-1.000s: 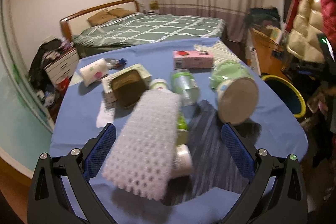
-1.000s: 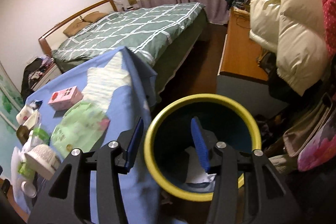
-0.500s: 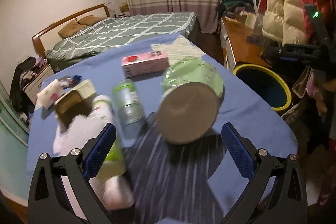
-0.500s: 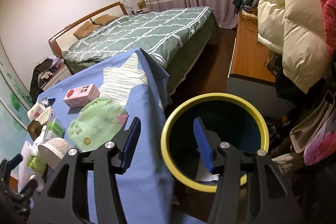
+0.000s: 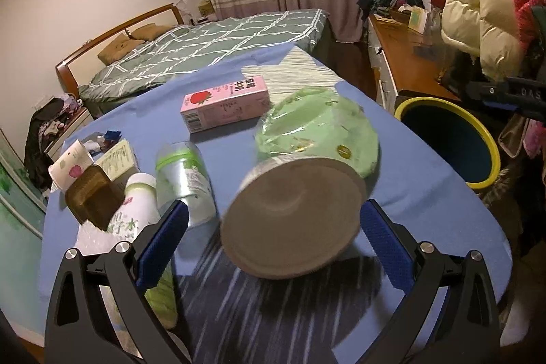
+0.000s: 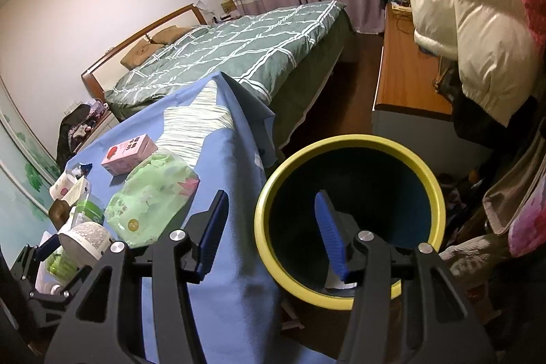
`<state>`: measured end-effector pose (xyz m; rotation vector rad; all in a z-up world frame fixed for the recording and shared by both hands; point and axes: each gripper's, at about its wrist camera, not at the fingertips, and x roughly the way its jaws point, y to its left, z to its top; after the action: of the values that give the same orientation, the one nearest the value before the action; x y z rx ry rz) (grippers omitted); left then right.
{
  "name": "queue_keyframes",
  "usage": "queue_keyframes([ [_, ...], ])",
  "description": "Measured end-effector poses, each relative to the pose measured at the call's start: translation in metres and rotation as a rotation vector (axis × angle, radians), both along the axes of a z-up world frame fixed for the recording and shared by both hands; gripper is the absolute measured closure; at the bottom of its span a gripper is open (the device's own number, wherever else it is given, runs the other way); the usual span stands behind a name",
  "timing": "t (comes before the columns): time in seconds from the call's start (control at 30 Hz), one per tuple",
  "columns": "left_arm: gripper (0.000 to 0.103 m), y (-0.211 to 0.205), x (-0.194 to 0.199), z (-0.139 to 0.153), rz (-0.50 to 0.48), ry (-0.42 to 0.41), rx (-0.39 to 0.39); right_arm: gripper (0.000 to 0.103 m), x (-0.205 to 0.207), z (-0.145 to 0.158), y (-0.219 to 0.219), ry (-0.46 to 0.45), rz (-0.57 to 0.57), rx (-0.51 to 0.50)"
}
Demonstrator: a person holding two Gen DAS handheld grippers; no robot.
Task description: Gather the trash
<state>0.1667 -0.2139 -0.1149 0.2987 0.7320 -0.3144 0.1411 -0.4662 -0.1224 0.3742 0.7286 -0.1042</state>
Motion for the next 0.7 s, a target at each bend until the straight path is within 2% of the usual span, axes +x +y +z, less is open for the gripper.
queue_keyframes([
  [0.13,0.005,-0.002,-0.005,0.004,-0.056,0.003,0.004,0.052,0.003,-0.007,-0.004,0.004,0.004,0.020],
  [0.27,0.005,-0.023,-0.014,0.002,-0.100,-0.010,0.048,0.052,0.006,-0.013,-0.008,0.008,0.010,0.037],
  [0.4,0.005,-0.033,-0.008,-0.007,-0.068,0.008,0.074,0.052,0.005,-0.015,-0.009,0.007,0.009,0.048],
  [0.57,0.005,-0.031,0.002,-0.013,0.007,-0.021,0.120,0.052,0.001,-0.017,-0.017,0.000,0.002,0.061],
  [0.7,0.004,-0.037,-0.001,-0.015,-0.024,-0.024,0.143,0.052,0.002,-0.019,-0.019,-0.001,0.006,0.073],
])
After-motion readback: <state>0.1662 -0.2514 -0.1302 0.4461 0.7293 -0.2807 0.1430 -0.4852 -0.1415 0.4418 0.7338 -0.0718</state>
